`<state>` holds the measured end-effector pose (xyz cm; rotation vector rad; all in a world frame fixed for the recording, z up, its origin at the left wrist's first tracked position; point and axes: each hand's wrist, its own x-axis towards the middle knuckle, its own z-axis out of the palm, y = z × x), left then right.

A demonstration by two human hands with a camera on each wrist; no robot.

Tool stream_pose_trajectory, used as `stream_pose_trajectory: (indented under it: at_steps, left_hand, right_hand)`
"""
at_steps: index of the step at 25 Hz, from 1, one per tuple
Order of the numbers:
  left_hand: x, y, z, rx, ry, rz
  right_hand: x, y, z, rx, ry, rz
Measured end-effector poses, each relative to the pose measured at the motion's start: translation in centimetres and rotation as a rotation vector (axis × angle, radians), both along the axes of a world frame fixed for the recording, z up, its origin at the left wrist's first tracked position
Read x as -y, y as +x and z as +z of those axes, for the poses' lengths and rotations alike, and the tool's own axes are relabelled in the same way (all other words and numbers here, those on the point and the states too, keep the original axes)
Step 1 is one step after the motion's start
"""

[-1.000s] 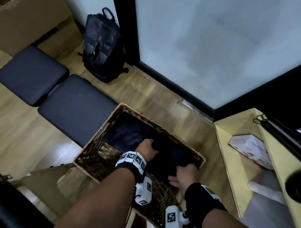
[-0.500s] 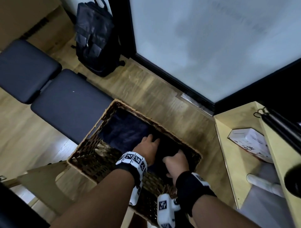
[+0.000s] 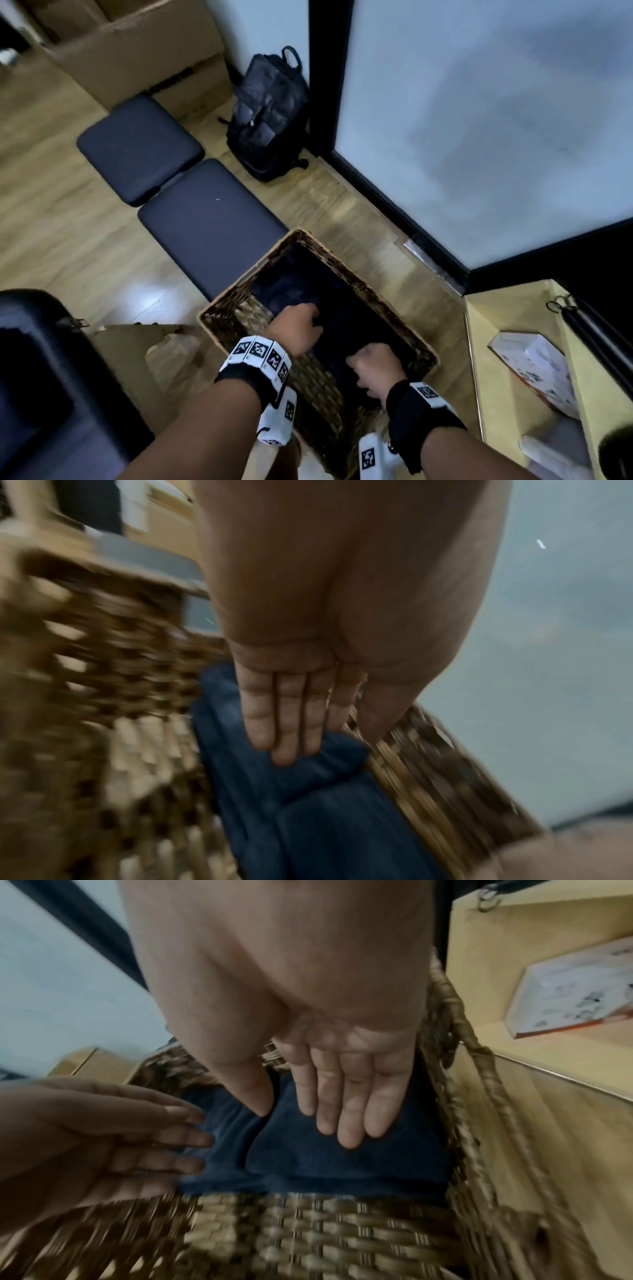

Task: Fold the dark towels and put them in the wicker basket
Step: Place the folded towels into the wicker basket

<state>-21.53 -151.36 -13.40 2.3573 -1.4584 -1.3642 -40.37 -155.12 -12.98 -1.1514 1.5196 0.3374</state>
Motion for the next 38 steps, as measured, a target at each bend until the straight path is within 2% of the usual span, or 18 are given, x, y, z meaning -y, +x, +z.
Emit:
stream_pose_trajectory:
  at_steps: [5, 9, 13, 17, 19, 22, 24, 28, 31, 36, 38]
  left_hand:
    - [-8.3, 4.7, 4.8, 0.086, -0.076, 0.372]
    - [-16.2, 8.2, 8.9, 0.213, -0.166, 0.633]
    - [-23.6, 11.3, 13.0, 0.368, -0.283, 0.889]
    - [-32.5, 15.4, 14.4, 0.583, -0.367, 1.175]
    - [-35.7, 17.1, 14.1, 0.629, -0.303, 1.3]
    - [-38.7, 18.5, 14.0, 0.448, -0.153, 1.475]
    - [-39.4, 18.9, 13.9, 0.308, -0.172, 1.548]
    - [-39.7, 19.3, 14.7, 0.273, -0.242, 1.619]
    - [-40.2, 19.9, 14.8, 0.19, -0.207, 1.663]
    - [-40.3, 20.2, 15.0, -0.106, -0.267, 1.706]
    - [-39.2, 19.7, 15.6, -0.113, -0.291, 1.681]
  right_hand:
    - [-3.7, 5.7, 3.9, 0.069, -0.111, 0.288]
    - [-7.7, 13.4, 7.6, 0.237, -0.207, 0.493]
    - [-12.1, 21.4, 11.1, 0.371, -0.209, 0.674]
    - [-17.3, 28.6, 13.2, 0.449, -0.248, 0.857]
    - [-19.4, 31.5, 13.3, 0.5, -0.285, 0.872]
    - [-22.8, 34.9, 12.9, 0.468, -0.345, 0.935]
    - [-24.4, 35.8, 12.8, 0.393, -0.429, 0.97]
    - [-25.8, 35.7, 13.0, 0.359, -0.489, 0.869]
    - [-25.8, 36.0, 13.1, 0.361, -0.417, 0.811]
    - [-24.4, 35.1, 12.7, 0.369, -0.221, 0.844]
    - [-23.4, 33.7, 12.9, 0.365, -0.219, 0.853]
